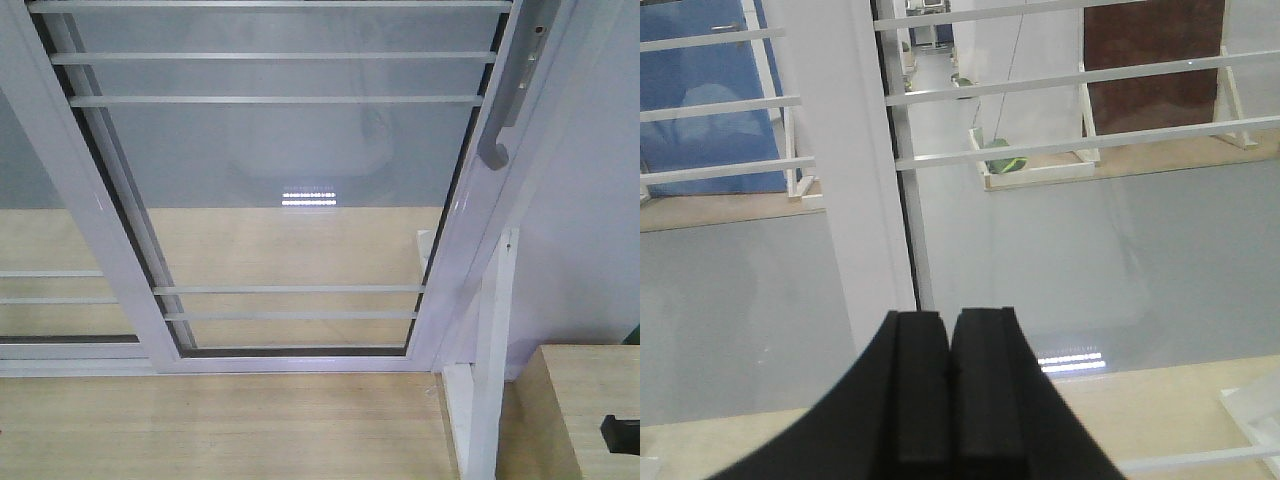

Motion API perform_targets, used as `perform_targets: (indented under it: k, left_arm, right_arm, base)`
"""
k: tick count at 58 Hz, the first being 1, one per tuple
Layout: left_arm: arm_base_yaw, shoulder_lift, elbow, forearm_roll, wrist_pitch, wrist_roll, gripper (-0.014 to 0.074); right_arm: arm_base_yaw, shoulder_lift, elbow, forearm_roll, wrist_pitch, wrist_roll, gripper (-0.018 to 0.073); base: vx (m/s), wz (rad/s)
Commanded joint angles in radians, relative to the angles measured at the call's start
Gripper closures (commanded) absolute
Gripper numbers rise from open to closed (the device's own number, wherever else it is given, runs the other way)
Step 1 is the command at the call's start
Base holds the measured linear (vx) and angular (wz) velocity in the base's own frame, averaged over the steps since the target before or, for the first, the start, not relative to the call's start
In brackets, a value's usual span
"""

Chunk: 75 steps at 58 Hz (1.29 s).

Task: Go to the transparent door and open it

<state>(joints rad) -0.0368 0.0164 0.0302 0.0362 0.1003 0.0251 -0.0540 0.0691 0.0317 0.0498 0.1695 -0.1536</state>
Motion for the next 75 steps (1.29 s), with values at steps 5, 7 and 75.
perform_targets:
  k: [5, 7, 75]
  left_arm:
    - [-0.004, 0.019, 0.02, -0.002, -0.08, -0.009, 0.0602]
    - [-0.004, 0.019, 0.02, -0.002, -0.08, -0.009, 0.0602]
    - [-0.004, 0.019, 0.02, -0.002, -0.081, -0.009, 0.0602]
  right_arm:
    - [-0.003, 0.019, 0.011, -0.006, -0.075, -0.003, 0.0567]
    - [-0.003, 0.019, 0.011, -0.006, -0.075, -0.003, 0.0567]
    - [-0.003, 0.019, 0.011, -0.186, -0.104, -0.219, 0.0567]
  base:
    - [0.01, 0.0]
    - [0.01, 0.01]
    - [0.0, 0.0]
